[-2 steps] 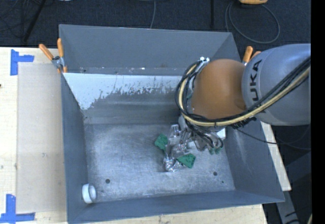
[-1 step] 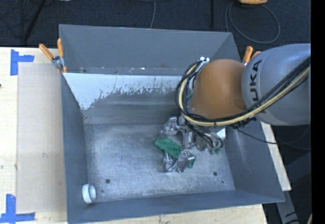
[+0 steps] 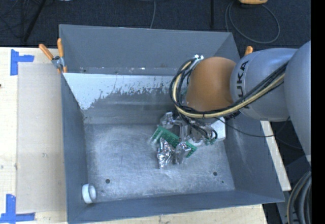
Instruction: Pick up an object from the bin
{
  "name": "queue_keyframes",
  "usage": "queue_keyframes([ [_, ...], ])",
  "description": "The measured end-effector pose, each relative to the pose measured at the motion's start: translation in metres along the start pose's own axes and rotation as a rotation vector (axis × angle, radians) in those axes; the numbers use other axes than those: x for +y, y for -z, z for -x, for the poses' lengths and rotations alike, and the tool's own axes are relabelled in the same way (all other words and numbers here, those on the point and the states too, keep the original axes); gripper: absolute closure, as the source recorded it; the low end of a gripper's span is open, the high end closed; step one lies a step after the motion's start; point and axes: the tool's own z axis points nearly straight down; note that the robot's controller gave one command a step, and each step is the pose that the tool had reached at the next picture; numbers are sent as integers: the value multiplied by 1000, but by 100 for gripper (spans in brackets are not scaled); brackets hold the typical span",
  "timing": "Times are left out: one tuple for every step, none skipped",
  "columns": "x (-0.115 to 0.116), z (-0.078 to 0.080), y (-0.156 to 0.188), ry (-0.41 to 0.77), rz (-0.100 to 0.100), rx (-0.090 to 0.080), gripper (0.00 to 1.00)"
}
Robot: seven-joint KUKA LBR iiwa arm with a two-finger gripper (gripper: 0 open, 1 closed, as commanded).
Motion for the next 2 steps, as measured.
queue_keyframes([
  [0,1,4,-3,-1,-5,100],
  [10,-3,163,115,-2,-5,100],
])
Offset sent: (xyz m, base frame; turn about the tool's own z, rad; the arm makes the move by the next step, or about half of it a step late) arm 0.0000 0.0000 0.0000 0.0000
